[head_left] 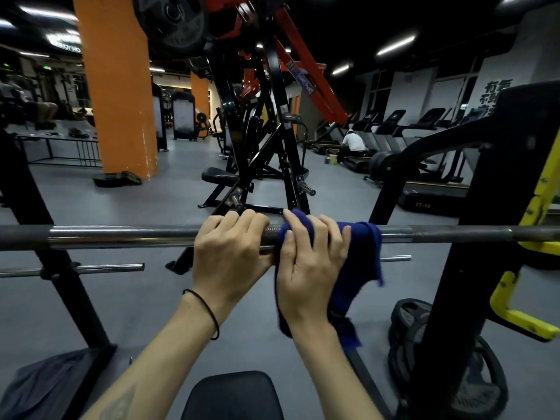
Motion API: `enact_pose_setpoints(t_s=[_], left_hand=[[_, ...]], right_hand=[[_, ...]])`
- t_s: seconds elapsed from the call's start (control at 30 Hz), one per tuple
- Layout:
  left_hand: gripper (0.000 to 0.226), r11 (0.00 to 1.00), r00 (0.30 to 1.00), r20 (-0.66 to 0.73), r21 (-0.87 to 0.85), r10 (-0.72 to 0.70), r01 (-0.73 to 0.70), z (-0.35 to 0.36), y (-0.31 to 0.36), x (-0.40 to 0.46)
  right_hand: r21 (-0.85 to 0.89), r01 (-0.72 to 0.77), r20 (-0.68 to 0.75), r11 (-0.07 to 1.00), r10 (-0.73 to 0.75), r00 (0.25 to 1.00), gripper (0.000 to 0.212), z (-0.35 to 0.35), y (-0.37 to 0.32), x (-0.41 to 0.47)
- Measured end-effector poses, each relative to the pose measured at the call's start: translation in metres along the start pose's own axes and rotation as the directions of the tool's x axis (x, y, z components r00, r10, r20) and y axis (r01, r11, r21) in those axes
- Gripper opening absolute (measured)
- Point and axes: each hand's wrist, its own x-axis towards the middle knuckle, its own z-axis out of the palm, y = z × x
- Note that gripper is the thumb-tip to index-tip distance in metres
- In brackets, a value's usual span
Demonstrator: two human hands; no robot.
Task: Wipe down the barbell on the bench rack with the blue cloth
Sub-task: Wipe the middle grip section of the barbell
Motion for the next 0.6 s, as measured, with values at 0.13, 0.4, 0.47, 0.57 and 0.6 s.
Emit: enact_pose_setpoints(t_s=[0.13, 0.4, 0.47, 0.57, 0.6], left_hand=[[0.044, 1.0, 1.0, 0.016, -0.025, 0.016, -0.016, 0.0, -0.001, -0.001], [0.044, 1.0, 1.0, -0.002, -0.017, -0.011, 0.011, 0.002, 0.001, -0.001], [0.038, 1.0, 1.0, -0.005, -0.022, -0.006, 0.006, 0.001, 0.001, -0.001], [0.035, 1.0, 1.0, 0.003, -0.022, 0.004, -0.004, 0.0, -0.001, 0.001], [0.036, 1.0, 1.0, 0.011, -0.028, 0.013, -0.013, -0.001, -0.002, 0.001]], right_hand=[[-0.053, 0.219, 0.08, 0.974, -0.215, 0.973, 0.042, -0.027, 0.054, 0.013], [0.078, -0.202, -0.092, 0.976, 0.209, 0.974, 0.035, 0.003, 0.001, 0.013], [0.055, -0.072, -0.013, 0.996, 0.073, 0.997, 0.036, 0.001, -0.007, 0.003], [-0.019, 0.232, 0.088, 0.973, -0.229, 0.969, 0.04, -0.019, 0.027, 0.012], [-0.05, 0.303, 0.113, 0.952, -0.296, 0.949, 0.041, -0.024, 0.043, 0.018]])
